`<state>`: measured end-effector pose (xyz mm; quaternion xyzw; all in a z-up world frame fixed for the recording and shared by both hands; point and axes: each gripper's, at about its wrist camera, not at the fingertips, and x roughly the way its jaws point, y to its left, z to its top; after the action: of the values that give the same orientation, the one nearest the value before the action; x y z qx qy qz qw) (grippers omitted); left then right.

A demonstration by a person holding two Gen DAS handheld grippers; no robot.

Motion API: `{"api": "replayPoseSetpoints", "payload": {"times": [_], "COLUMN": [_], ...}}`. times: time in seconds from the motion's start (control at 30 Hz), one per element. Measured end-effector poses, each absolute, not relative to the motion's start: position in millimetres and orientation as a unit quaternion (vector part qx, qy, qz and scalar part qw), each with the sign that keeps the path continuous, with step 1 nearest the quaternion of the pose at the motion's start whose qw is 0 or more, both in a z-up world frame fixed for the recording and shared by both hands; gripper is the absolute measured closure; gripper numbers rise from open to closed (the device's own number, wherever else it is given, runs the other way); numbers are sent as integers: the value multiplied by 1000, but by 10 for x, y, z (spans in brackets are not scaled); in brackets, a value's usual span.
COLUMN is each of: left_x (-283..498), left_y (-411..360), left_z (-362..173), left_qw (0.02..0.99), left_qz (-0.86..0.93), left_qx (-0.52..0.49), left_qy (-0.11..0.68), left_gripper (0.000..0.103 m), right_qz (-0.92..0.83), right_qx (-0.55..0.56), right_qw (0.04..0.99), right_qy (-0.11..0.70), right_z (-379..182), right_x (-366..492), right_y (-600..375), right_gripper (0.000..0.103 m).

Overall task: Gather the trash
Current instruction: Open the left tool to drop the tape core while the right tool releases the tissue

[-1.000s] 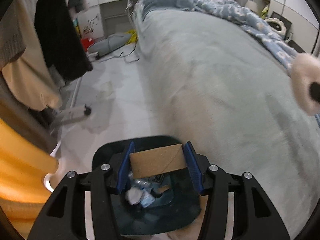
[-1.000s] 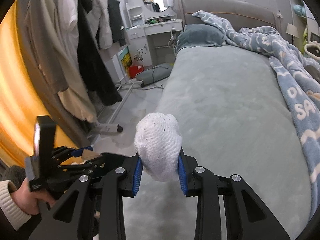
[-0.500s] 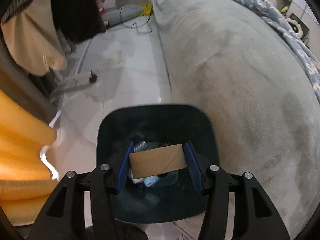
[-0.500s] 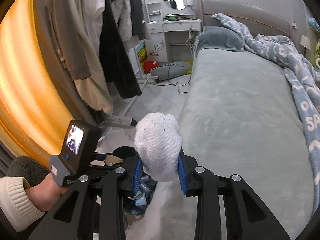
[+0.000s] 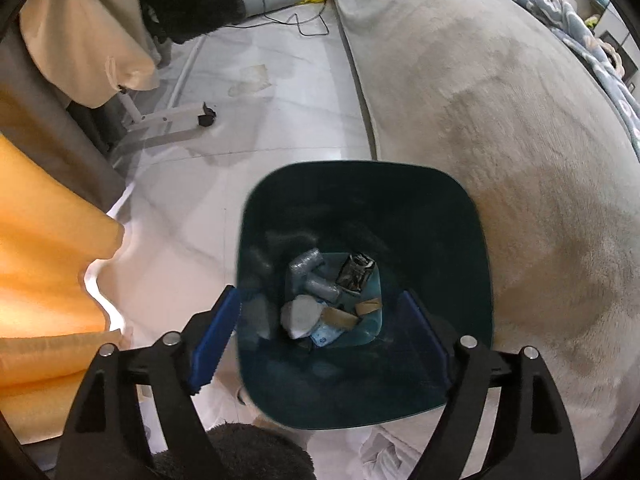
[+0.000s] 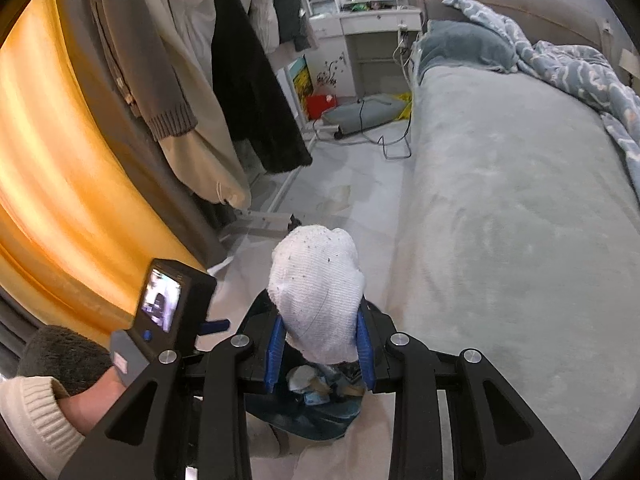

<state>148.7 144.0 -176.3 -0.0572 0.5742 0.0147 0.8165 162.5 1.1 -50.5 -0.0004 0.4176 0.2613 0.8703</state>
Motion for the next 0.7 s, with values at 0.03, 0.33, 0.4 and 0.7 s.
{"api": "replayPoseSetpoints", "payload": {"times": [0.03, 0.33, 0.4, 0.7], "left_x": [1479, 1302, 1241, 923], "left_y": [1469, 1810, 1877, 2006], "left_z": [-1749, -1341, -1229, -693], "left_qw": [817, 856, 865, 908], "left_qz": [16, 44, 47, 56], "left_qx": [-61, -58, -53, -53], "left_qy": [572, 512, 497, 412], "left_gripper": [18, 9, 9, 5], "right_qz": [262, 266, 266, 254], "right_qx": [-3, -35, -48, -70], "right_qw": [868, 839, 830, 801], "right_qy": [423, 473, 488, 538], "right_z": [-531, -902, -1010, -1456], "right_x": [1643, 1801, 1830, 1929], "right_y": [52, 432, 529, 761], "right_gripper": [72, 72, 72, 72]}}
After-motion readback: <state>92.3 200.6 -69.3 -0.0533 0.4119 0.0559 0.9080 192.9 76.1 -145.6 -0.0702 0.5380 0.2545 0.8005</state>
